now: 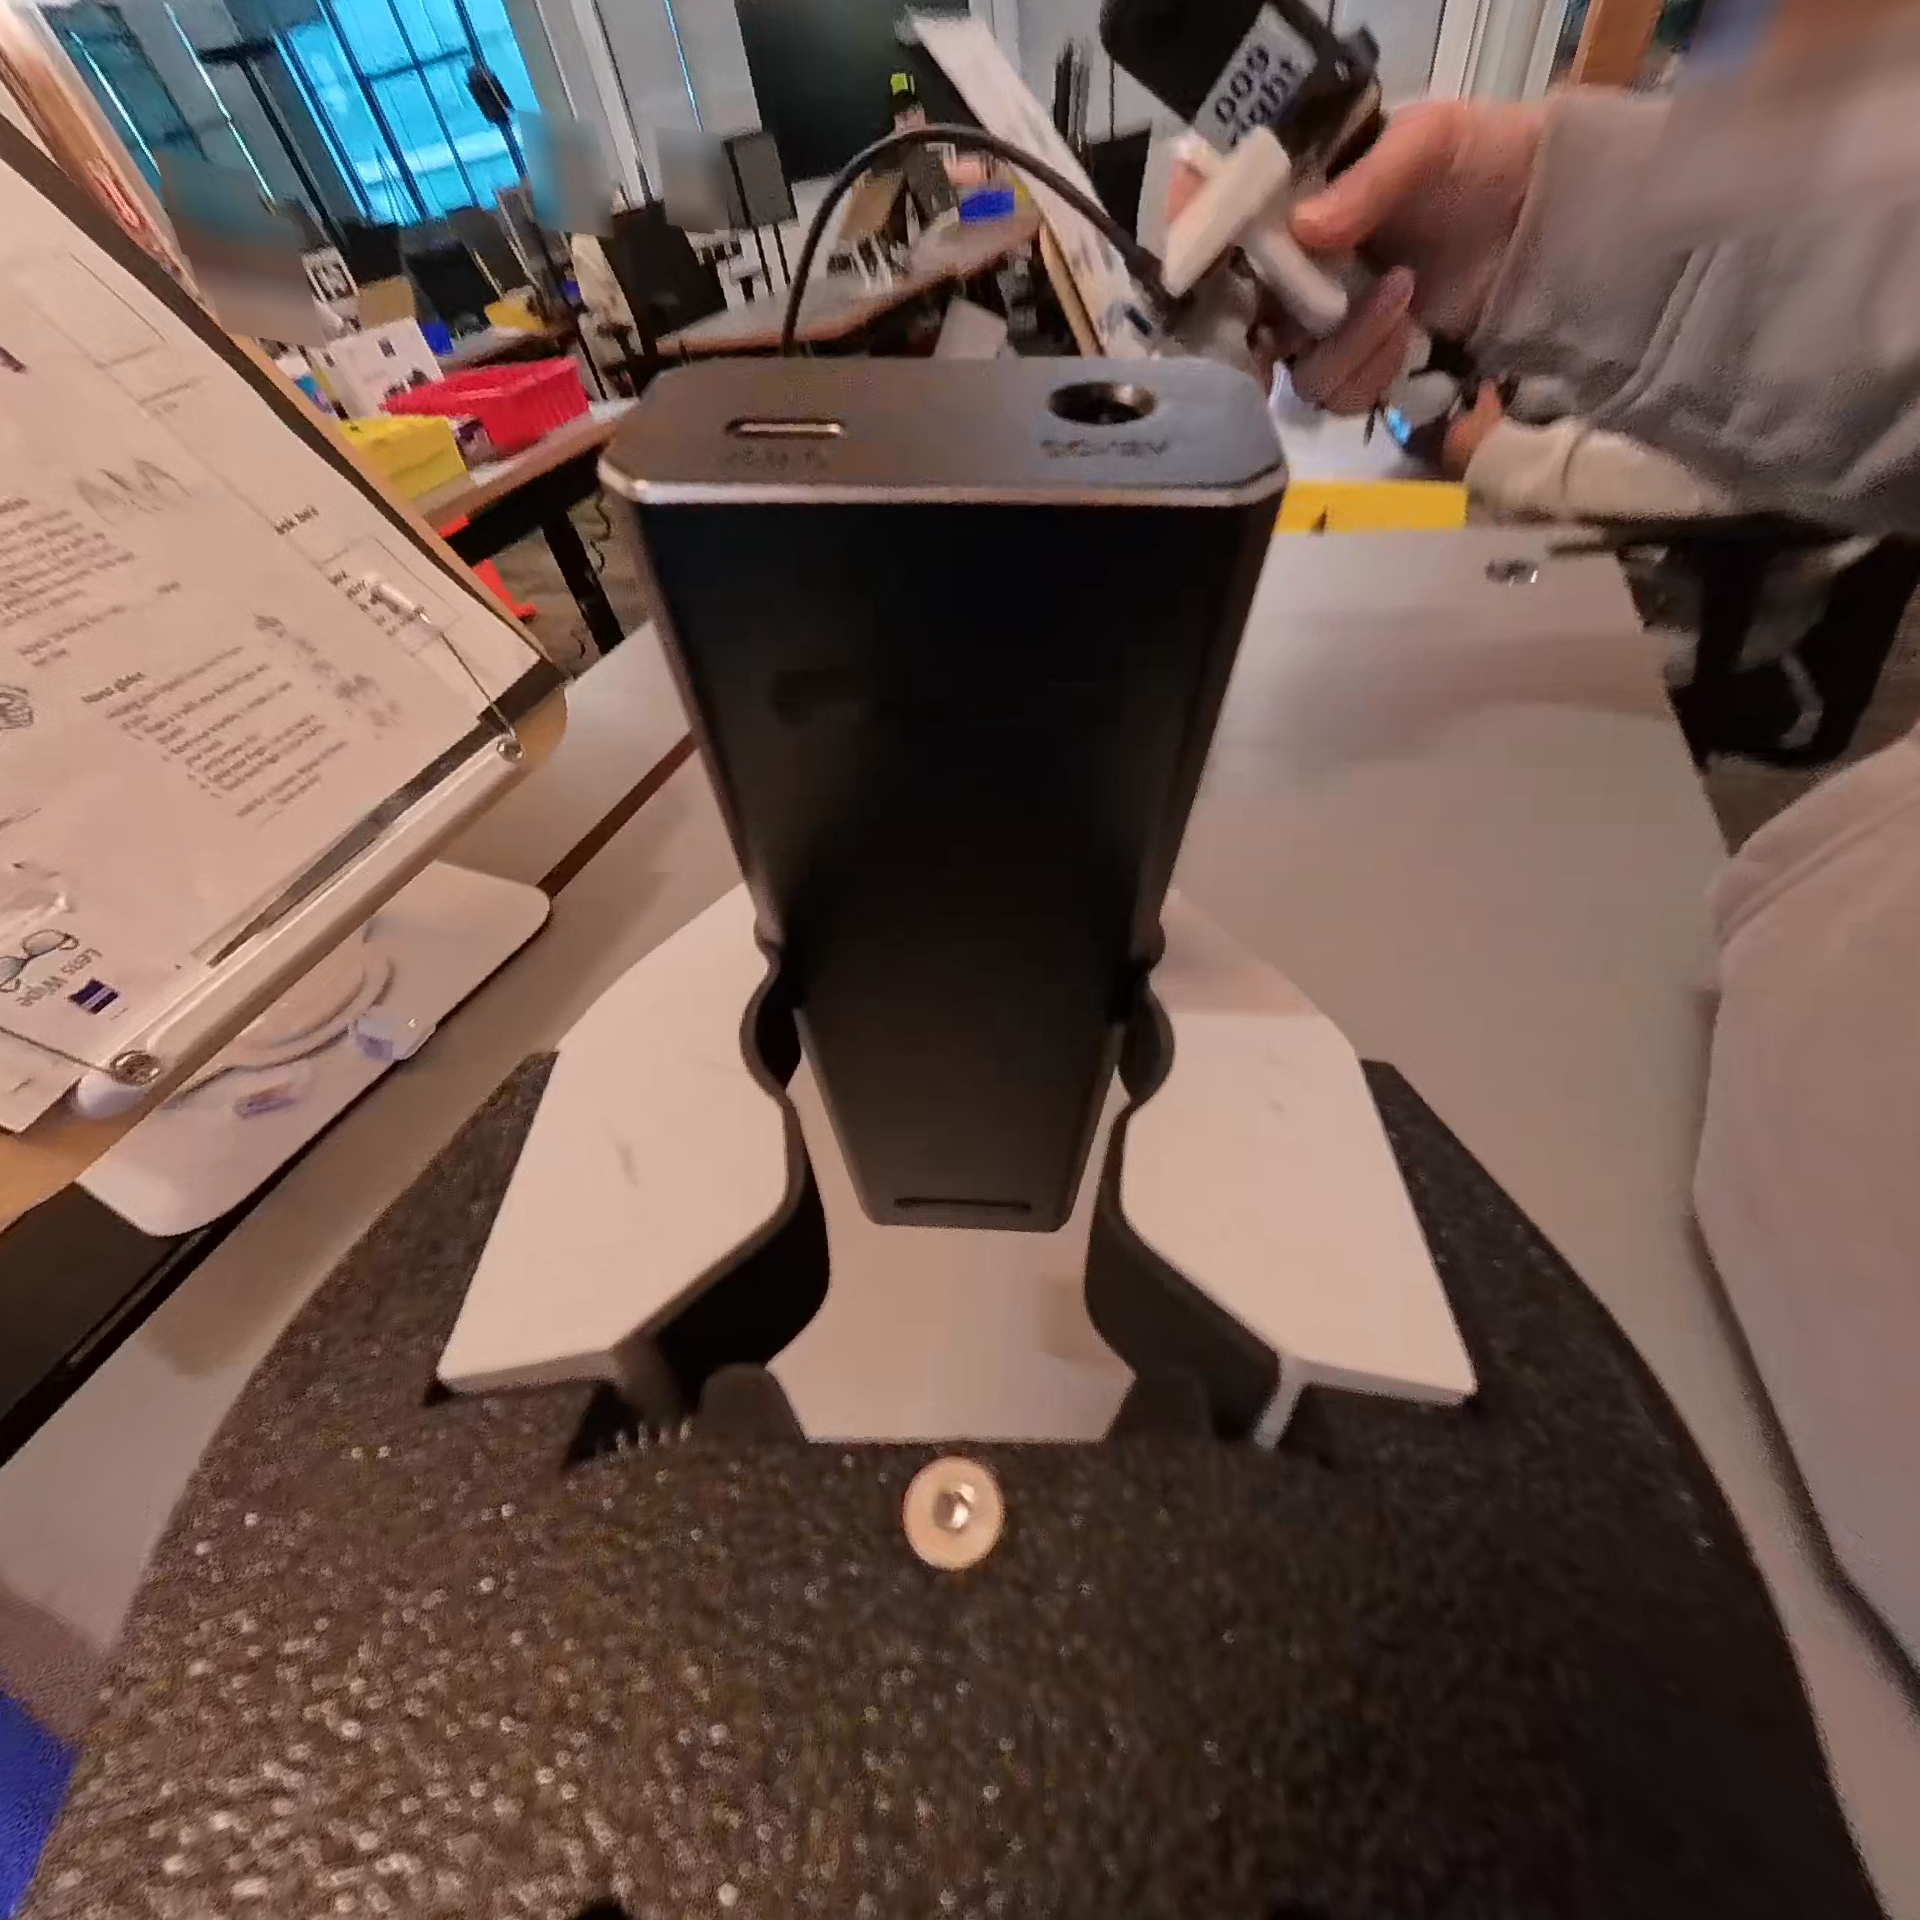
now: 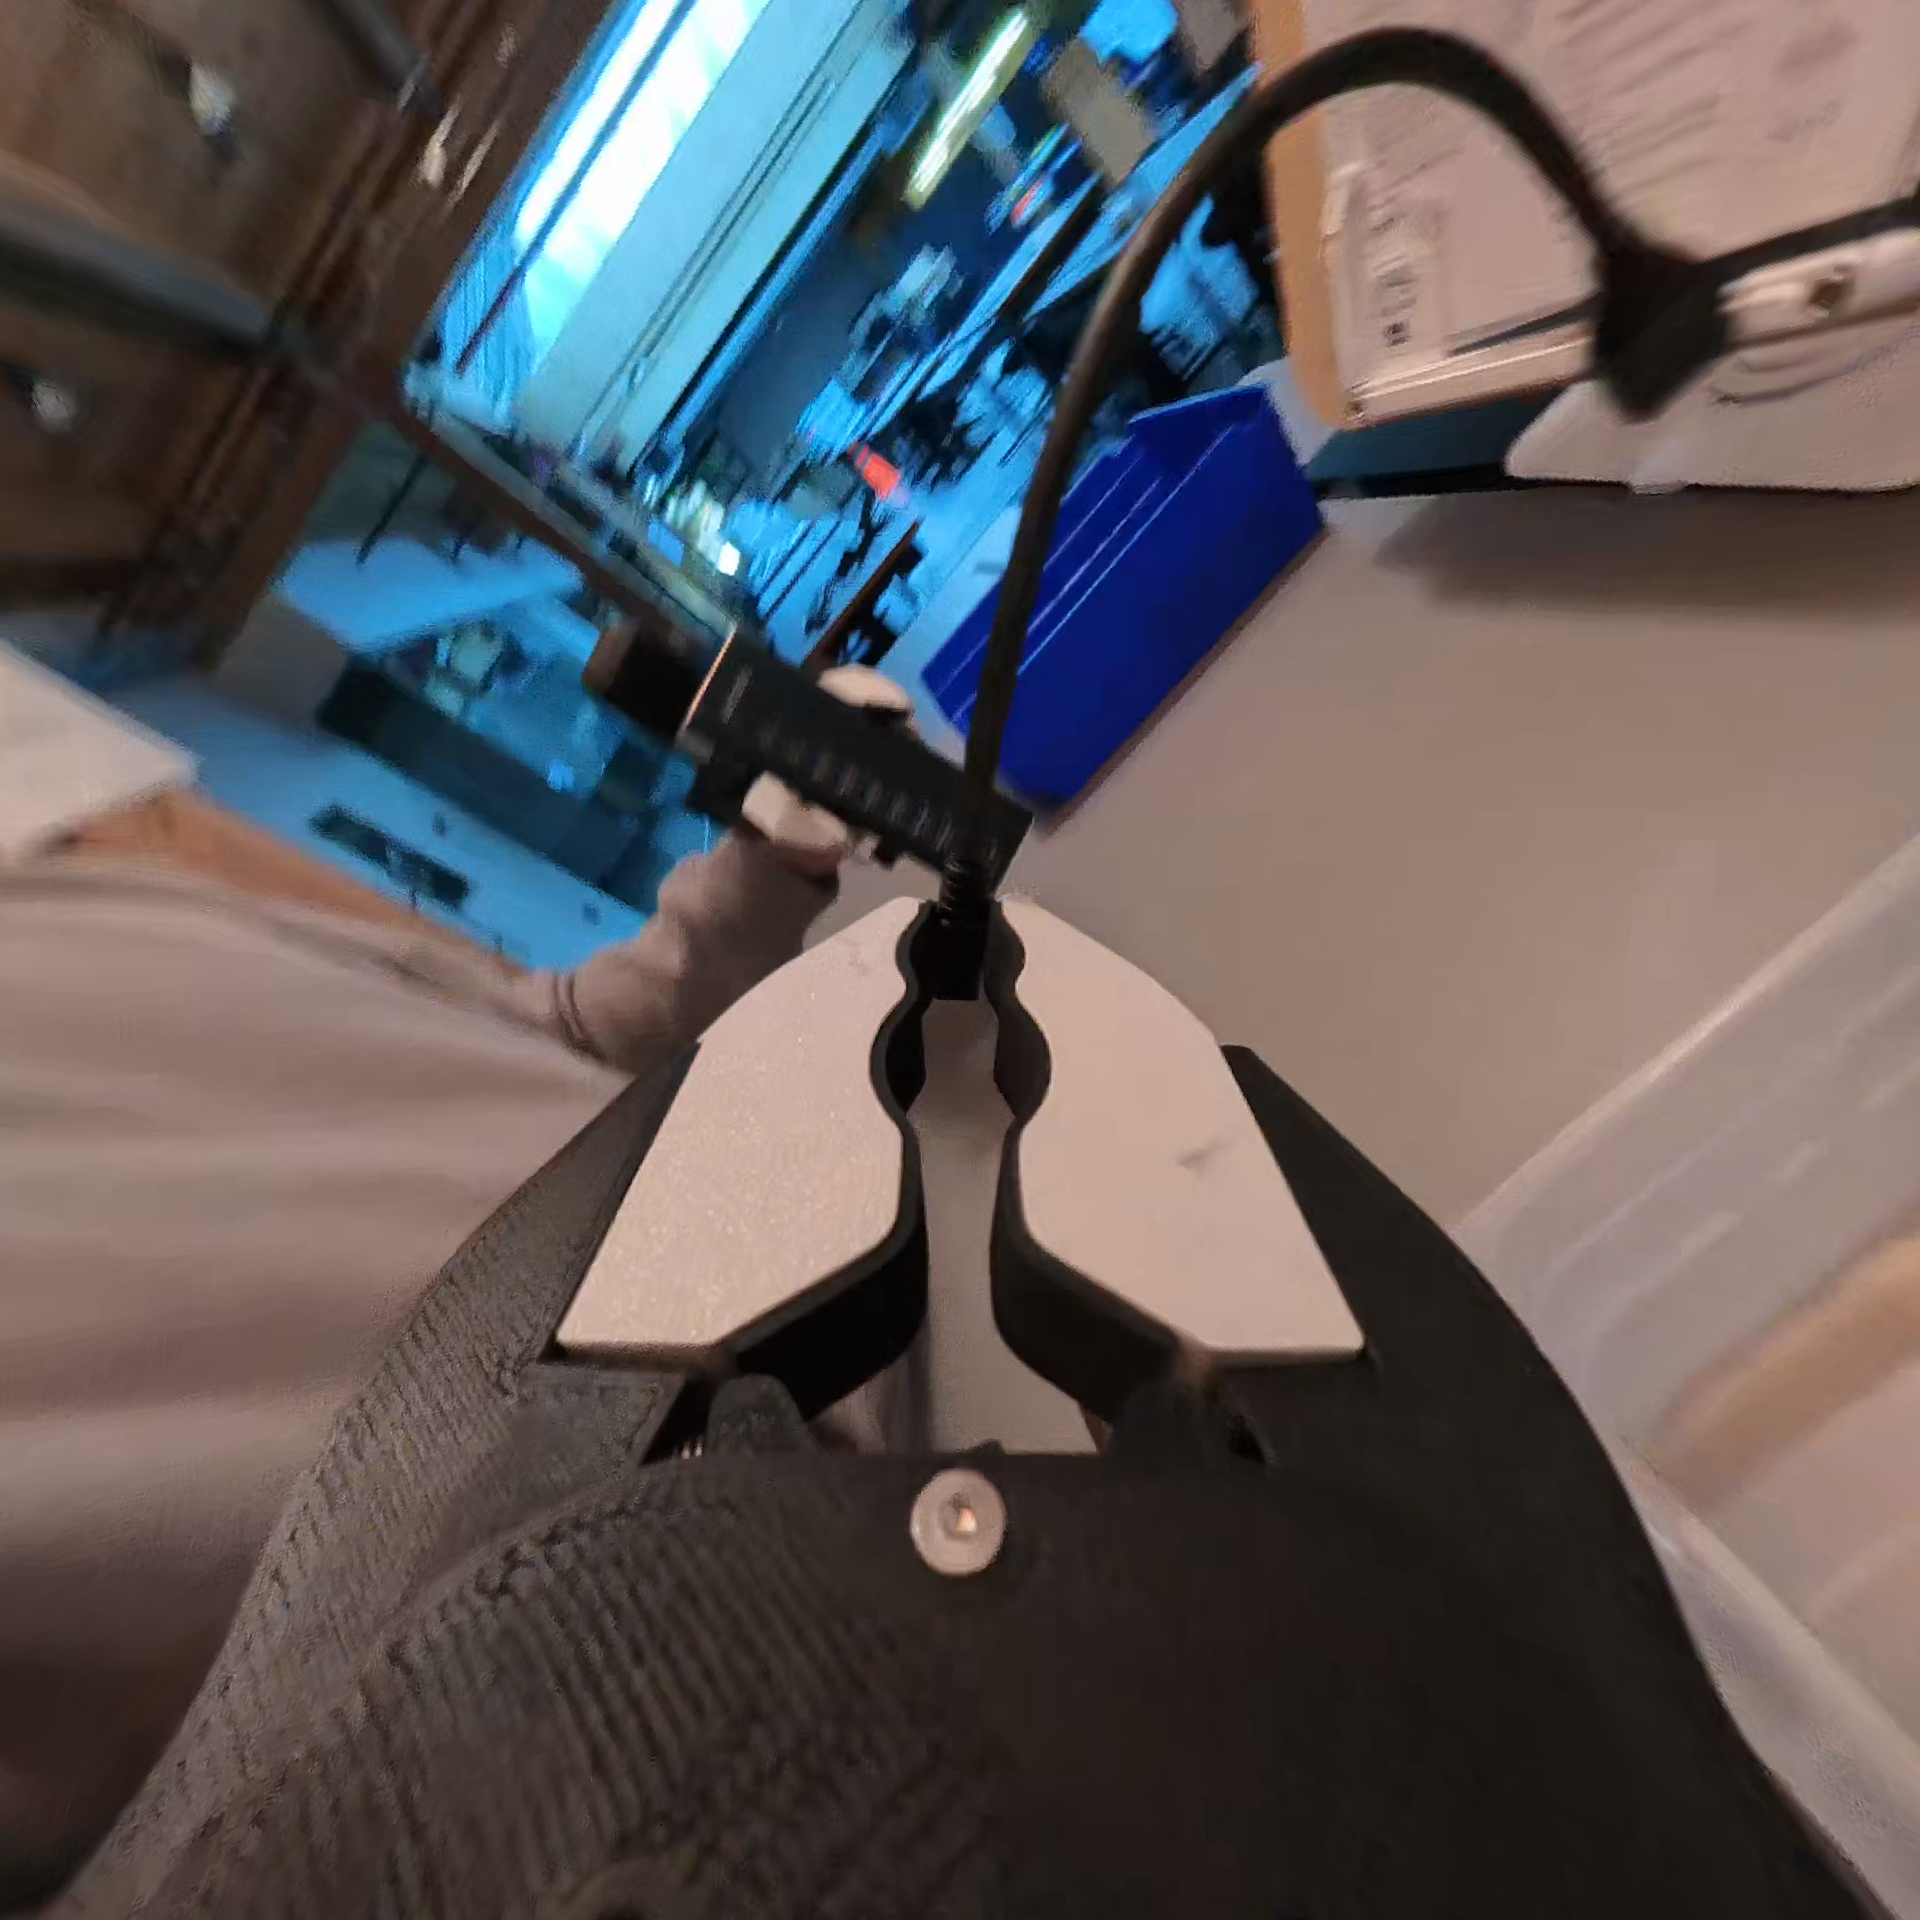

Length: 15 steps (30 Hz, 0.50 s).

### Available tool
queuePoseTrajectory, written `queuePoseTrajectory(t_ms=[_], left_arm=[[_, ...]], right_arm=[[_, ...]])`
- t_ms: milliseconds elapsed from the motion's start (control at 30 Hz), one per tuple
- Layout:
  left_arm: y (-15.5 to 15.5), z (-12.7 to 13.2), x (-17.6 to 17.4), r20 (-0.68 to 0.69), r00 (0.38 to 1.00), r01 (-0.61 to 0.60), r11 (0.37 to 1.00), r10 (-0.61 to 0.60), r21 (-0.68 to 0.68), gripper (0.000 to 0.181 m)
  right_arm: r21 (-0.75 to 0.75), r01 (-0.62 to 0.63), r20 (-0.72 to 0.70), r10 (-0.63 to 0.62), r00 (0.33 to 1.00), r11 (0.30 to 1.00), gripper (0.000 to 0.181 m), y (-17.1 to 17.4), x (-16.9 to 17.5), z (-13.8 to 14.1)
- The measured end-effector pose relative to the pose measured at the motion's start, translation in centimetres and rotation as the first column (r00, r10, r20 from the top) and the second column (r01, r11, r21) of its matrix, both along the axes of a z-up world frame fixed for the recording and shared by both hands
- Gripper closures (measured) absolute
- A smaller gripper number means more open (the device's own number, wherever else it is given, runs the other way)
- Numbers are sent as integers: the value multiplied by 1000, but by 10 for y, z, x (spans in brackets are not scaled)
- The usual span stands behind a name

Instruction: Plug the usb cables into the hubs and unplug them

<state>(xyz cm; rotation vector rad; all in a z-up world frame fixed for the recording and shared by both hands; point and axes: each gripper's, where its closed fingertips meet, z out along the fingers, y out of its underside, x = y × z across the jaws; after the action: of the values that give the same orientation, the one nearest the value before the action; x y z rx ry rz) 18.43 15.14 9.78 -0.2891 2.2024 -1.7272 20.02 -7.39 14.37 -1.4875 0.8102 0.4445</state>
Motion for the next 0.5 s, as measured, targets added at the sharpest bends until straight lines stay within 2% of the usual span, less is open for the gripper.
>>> queuePoseTrajectory(t_ms=[33,67,133,167,267,367,500], left_arm=[[-2,0,-3,-12,1000,7,1000,-7,-28,121],[-3,-2,-7,-24,1000,18,999,-19,-43,121],[-4,-12,-12,-43,999,23,1000,-24,-17,121],[-4,-19,-15,-56,998,28,1000,-27,8,121],[-4,-32,-22,-83,996,45,998,-42,32,121],[-7,-33,-25,-102,993,53,999,-53,1,121],[-13,-32,-26,-110,992,66,998,-68,-20,121]], right_arm=[[-54,0,41,3,999,999,173,-15,-1,-3],[-151,68,93,-55,994,986,173,-35,6,-10],[-362,85,189,-17,982,928,173,-72,2,-33],[-417,85,194,-3,981,905,173,-88,-1,-40],[-578,152,145,-82,986,802,173,-137,6,-70],[-695,120,69,-101,993,709,173,-166,6,-102],[-702,3,-46,-49,998,713,173,-163,3,-129]])
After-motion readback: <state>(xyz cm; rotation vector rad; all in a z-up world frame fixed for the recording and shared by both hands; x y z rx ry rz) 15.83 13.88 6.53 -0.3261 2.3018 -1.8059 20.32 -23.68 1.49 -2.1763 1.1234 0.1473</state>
